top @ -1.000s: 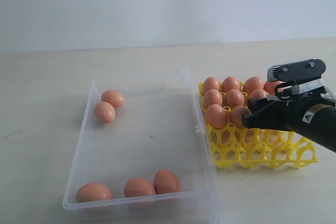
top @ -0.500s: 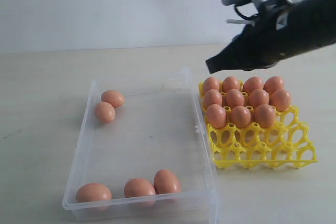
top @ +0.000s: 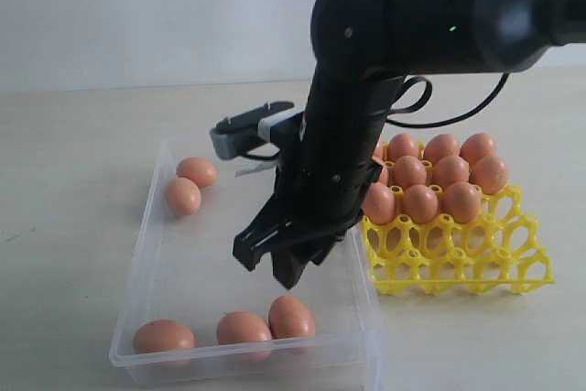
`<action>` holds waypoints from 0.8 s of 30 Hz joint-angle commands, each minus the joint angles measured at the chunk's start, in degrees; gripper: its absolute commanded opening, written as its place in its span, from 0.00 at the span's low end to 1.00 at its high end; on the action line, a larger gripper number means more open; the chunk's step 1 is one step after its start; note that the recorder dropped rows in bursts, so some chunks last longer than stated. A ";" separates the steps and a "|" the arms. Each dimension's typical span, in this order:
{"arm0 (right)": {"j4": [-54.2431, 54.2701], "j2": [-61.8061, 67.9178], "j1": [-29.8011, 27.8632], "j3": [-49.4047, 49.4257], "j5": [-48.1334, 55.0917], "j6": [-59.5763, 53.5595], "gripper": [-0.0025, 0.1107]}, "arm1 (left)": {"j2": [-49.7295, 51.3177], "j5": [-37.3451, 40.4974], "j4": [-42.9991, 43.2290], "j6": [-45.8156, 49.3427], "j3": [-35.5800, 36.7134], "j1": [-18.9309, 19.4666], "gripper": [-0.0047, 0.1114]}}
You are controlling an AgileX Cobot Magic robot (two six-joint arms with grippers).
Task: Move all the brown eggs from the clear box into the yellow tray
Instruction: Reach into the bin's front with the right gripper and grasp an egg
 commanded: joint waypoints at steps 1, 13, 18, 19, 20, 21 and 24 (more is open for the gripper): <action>0.60 4.25 0.93 -0.81 1.53 1.33 0.62 | -0.32 -0.42 -0.25 -0.02 -0.20 -0.14 0.04; 2.32 10.27 0.93 -0.81 -3.26 2.36 0.61 | -0.32 -0.42 -0.25 -0.02 -0.20 -0.14 0.04; 3.02 11.78 0.93 -0.81 -5.04 1.04 0.50 | -0.32 -0.42 -0.25 -0.02 -0.20 -0.14 0.04; 3.02 11.78 0.93 -0.81 -5.48 1.04 0.43 | -0.32 -0.42 -0.25 -0.02 -0.20 -0.14 0.04; 3.02 11.52 0.93 -0.81 -6.14 1.04 0.33 | -0.32 -0.42 -0.25 -0.02 -0.20 -0.14 0.04; 2.80 11.20 0.93 -0.81 -6.83 1.04 0.23 | -0.32 -0.42 -0.25 -0.02 -0.20 -0.14 0.04; 0.97 8.91 0.93 -0.33 -11.24 1.14 0.03 | -0.32 -0.42 -0.25 -0.02 -0.20 -0.14 0.04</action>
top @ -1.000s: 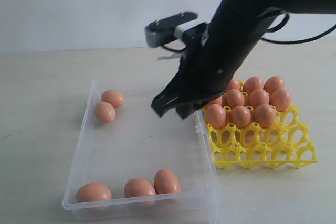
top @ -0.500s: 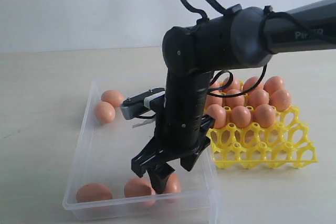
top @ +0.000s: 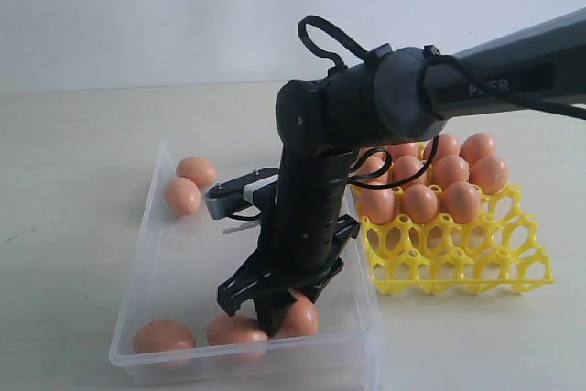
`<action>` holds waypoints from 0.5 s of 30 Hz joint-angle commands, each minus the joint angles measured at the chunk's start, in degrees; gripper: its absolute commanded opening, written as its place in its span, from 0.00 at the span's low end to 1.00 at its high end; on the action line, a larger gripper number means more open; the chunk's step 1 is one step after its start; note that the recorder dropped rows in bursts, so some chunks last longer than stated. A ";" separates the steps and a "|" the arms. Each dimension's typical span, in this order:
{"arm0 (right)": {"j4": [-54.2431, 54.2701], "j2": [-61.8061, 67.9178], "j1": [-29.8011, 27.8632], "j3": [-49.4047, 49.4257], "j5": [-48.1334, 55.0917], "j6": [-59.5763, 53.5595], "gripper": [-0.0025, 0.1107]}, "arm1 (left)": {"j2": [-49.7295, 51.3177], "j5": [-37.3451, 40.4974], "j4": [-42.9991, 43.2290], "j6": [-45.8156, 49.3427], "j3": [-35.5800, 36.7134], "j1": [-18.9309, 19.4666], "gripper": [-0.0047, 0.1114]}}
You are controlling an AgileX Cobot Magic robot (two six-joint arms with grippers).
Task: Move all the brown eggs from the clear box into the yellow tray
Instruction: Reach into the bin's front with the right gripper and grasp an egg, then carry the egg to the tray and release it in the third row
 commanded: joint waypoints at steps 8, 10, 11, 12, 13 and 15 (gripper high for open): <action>-15.75 -17.81 -3.37 13.84 -34.87 10.70 0.02 | -0.32 -0.42 -0.25 -0.02 -0.20 -0.14 0.04; -19.07 -21.67 -5.66 18.48 -41.11 15.75 0.02 | -0.32 -0.42 -0.25 -0.02 -0.20 -0.14 0.04; -20.30 -23.30 -7.09 21.01 -44.12 17.46 0.02 | -0.32 -0.42 -0.25 -0.02 -0.20 -0.14 0.04; -20.86 -24.82 -8.63 23.48 -47.07 18.59 0.02 | -0.32 -0.42 -0.25 -0.02 -0.20 -0.14 0.04; -20.86 -25.93 -9.87 25.45 -49.41 18.88 0.02 | -0.32 -0.42 -0.25 -0.02 -0.20 -0.14 0.04; -20.86 -28.11 -13.03 30.16 -55.25 18.88 0.02 | -0.32 -0.42 -0.25 -0.02 -0.20 -0.14 0.04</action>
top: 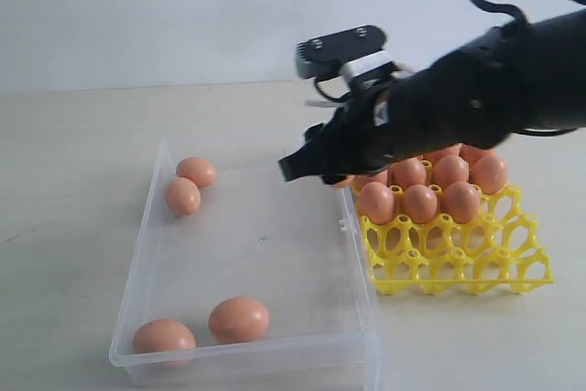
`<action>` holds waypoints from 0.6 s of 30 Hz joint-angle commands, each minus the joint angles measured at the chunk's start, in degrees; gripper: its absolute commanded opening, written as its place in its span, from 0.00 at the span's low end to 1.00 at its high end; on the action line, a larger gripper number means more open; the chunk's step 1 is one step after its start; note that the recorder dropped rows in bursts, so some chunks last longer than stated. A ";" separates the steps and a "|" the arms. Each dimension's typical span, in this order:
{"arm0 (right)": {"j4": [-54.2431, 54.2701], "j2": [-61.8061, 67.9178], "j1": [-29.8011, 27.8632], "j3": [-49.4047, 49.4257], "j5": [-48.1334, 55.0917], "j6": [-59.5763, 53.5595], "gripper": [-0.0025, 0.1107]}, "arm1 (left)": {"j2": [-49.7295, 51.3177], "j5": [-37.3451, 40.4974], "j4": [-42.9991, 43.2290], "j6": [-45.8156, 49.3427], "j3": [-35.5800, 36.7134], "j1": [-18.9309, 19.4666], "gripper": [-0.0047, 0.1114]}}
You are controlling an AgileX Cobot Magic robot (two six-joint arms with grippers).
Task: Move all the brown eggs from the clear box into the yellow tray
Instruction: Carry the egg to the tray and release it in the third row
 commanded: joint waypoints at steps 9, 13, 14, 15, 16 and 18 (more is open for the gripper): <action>4.04 -6.94 -16.48 23.93 -35.06 -5.81 0.02 | -0.32 -0.42 -0.25 -0.02 -0.20 -0.14 0.04; 10.43 -6.94 -19.30 28.91 -43.08 -10.33 0.02 | -0.32 -0.42 -0.25 -0.02 -0.20 -0.14 0.04; 11.15 -6.94 -19.85 29.60 -44.77 -10.54 0.02 | -0.32 -0.42 -0.25 -0.02 -0.20 -0.14 0.04; 11.58 -6.83 -20.59 30.37 -46.37 -10.68 0.02 | -0.32 -0.42 -0.25 -0.02 -0.20 -0.14 0.04; 12.30 -6.59 -21.34 30.96 -47.67 -10.68 0.02 | -0.32 -0.42 -0.25 -0.02 -0.20 -0.14 0.04; 12.43 -5.55 -22.67 31.14 -48.22 -10.68 0.02 | -0.32 -0.42 -0.25 -0.02 -0.20 -0.14 0.04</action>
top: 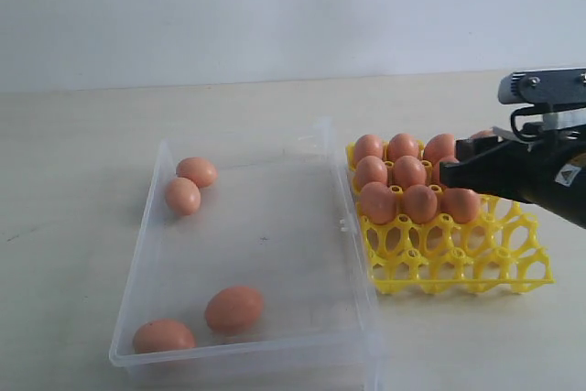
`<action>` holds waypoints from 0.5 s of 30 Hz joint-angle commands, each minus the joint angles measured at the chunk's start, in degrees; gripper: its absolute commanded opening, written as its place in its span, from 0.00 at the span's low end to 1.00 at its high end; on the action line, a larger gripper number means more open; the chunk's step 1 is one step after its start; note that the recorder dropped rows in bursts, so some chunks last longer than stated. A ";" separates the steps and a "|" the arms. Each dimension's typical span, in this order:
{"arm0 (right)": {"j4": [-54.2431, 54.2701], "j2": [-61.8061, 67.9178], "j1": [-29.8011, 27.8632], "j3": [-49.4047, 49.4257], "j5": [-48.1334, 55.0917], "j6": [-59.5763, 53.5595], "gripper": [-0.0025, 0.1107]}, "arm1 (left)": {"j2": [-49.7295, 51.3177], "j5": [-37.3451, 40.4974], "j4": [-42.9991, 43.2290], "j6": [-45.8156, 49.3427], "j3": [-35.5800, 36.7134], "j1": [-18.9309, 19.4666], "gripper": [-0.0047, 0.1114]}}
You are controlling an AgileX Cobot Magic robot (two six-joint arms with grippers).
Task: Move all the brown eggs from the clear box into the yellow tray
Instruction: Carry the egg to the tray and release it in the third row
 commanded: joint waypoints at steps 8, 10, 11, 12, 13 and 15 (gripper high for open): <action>1.83 6.92 -4.80 1.34 -6.03 -1.23 0.02 | -0.32 -0.42 -0.25 -0.02 -0.20 -0.14 0.04; 1.56 8.67 -4.80 1.22 -6.73 -1.23 0.02 | -0.32 -0.42 -0.25 -0.02 -0.20 -0.14 0.04; 1.51 9.08 -4.80 1.22 -6.73 -1.23 0.03 | -0.32 -0.42 -0.25 -0.02 -0.20 -0.14 0.04; 1.15 9.93 -4.80 1.22 -7.26 -1.23 0.09 | -0.32 -0.42 -0.25 -0.02 -0.20 -0.14 0.04; 0.85 10.18 -4.80 1.22 -7.42 -1.36 0.12 | -0.32 -0.42 -0.25 -0.02 -0.20 -0.14 0.04; 0.33 10.45 -4.80 1.22 -8.09 -1.78 0.31 | -0.32 -0.42 -0.25 -0.02 -0.20 -0.14 0.04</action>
